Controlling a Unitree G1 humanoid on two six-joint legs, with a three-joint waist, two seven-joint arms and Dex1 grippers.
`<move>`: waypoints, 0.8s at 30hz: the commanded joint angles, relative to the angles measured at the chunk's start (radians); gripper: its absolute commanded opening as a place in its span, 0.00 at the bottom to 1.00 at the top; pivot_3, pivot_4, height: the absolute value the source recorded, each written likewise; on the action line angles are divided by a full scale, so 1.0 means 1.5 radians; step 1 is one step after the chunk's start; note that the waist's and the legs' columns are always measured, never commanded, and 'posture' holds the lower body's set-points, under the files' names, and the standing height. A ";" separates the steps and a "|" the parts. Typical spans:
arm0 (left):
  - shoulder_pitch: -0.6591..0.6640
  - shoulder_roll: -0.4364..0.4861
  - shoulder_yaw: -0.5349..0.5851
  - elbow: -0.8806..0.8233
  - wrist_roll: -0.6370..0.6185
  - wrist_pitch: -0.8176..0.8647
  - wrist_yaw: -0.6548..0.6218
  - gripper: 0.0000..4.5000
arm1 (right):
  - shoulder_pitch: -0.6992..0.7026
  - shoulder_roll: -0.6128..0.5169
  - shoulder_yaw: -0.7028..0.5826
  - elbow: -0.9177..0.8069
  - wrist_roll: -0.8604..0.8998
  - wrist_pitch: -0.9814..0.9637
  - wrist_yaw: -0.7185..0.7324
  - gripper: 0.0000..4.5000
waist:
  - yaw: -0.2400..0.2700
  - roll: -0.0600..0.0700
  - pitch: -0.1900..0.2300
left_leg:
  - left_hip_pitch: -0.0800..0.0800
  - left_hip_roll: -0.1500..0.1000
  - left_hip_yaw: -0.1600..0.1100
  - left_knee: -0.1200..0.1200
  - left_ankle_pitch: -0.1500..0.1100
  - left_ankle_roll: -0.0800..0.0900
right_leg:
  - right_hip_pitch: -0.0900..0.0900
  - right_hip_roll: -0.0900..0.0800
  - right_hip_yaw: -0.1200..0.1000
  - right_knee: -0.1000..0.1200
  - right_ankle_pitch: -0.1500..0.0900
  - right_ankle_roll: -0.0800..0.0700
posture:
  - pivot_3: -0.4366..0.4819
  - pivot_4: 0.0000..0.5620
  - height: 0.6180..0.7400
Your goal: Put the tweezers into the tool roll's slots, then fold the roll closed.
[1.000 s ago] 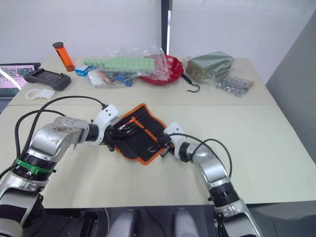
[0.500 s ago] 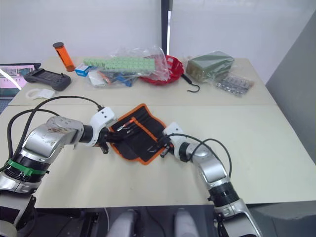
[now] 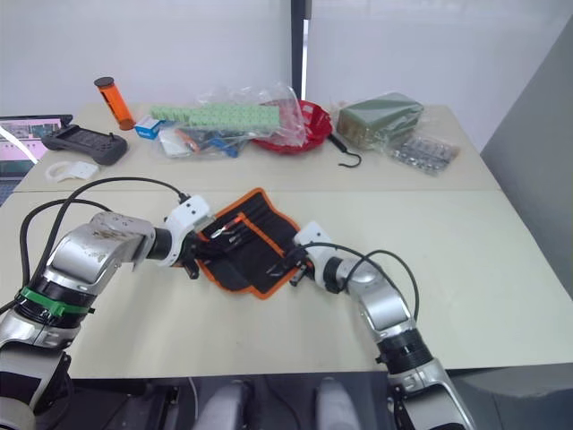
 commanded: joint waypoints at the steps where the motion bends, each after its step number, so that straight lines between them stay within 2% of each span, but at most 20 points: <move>1: -0.025 -0.009 0.008 -0.003 0.011 -0.018 0.003 0.00 | 0.039 -0.001 0.052 0.060 -0.023 0.040 0.014 0.01 | 0.001 0.000 0.000 | 0.000 0.000 0.000 0.000 0.000 0.000 | 0.000 0.000 0.000 0.000 0.000 0.000 | 0.48 0.27 1.00; 12: -0.071 -0.078 -0.029 0.052 0.055 -0.061 0.002 0.00 | 0.036 0.002 0.056 0.056 -0.022 0.049 0.020 0.01 | 0.007 0.000 0.000 | 0.000 -0.001 0.000 0.001 0.000 0.000 | 0.002 -0.001 0.000 -0.001 0.000 0.000 | 0.48 0.27 1.00; 24: -0.085 -0.057 -0.064 0.087 0.098 -0.107 -0.062 0.00 | 0.034 0.002 0.051 0.062 -0.022 0.048 0.015 0.01 | 0.006 0.000 0.000 | 0.001 -0.001 -0.001 0.001 0.000 0.000 | 0.004 0.000 0.000 -0.003 0.000 0.000 | 0.48 0.27 1.00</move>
